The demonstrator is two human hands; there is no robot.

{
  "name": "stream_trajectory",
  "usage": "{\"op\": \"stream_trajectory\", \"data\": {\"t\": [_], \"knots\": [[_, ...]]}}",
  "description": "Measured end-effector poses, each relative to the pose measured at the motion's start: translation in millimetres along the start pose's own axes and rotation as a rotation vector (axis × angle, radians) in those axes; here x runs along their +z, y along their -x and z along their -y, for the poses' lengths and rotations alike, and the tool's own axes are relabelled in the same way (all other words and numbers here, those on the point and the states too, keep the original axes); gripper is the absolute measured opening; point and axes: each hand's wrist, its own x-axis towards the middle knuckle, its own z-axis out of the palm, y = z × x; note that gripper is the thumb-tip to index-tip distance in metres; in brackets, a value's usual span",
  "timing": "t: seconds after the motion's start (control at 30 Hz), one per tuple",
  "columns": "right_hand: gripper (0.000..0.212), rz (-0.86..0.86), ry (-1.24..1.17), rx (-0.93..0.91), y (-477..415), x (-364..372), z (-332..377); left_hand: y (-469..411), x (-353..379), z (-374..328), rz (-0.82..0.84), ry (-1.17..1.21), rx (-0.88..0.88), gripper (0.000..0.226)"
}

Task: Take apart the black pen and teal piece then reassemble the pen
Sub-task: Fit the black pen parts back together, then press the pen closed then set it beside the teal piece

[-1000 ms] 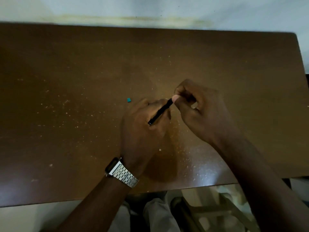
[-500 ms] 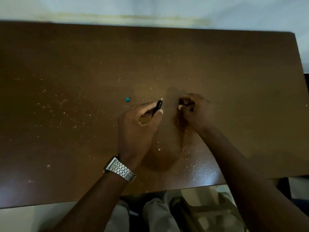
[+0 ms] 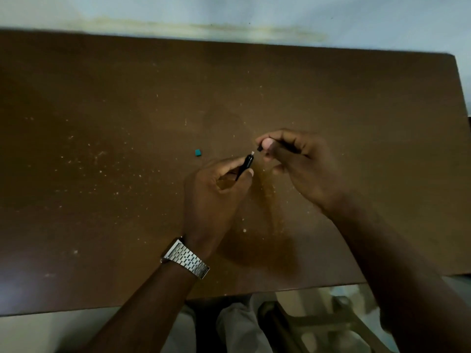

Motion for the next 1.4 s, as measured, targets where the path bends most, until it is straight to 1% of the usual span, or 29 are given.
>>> {"op": "stream_trajectory", "data": {"t": [0.17, 0.4, 0.67, 0.77, 0.97, 1.03, 1.17, 1.27, 1.33, 1.4], "knots": [[0.020, 0.027, 0.111, -0.084, -0.8, 0.7, 13.4, 0.4, 1.1, 1.8, 0.003, -0.030, 0.017, 0.031], [0.019, 0.021, 0.225, -0.134, -1.6, 1.8, 11.7, 0.7, 3.4, 1.4, 0.000, -0.014, 0.015, 0.029], [0.019, 0.044, 0.266, -0.171, -2.5, -0.3, 14.8, -4.8, 4.7, -2.7, -0.006, -0.049, 0.035, 0.033], [0.019, 0.056, 0.258, -0.154, -2.9, -1.3, 15.6, -6.5, 5.2, -4.4, 0.004, -0.062, 0.043, 0.032], [0.020, 0.071, 0.243, -0.121, -4.9, 0.1, 16.9, -5.1, 5.7, -3.1, 0.020, 0.030, -0.020, 0.034], [0.022, 0.075, 0.159, -0.063, -4.2, 2.9, 14.4, -8.2, 4.9, -1.6, 0.030, 0.099, -0.039, 0.034], [0.019, 0.022, -0.153, 0.175, -5.2, 10.7, 7.8, -17.5, 5.5, 1.1, 0.119, 0.256, -0.084, 0.034], [0.014, 0.002, -0.239, 0.236, -8.2, 14.4, 5.1, -19.1, 3.6, 5.2, 0.162, 0.331, -0.144, 0.031], [0.012, -0.023, -0.305, 0.271, -11.2, 16.9, 4.3, -18.0, 1.9, 9.6, 0.222, 0.330, -0.194, 0.027], [0.012, -0.040, -0.361, 0.312, -14.7, 18.6, 3.8, -15.9, 0.7, 14.2, 0.278, 0.347, -0.261, 0.031]]}}
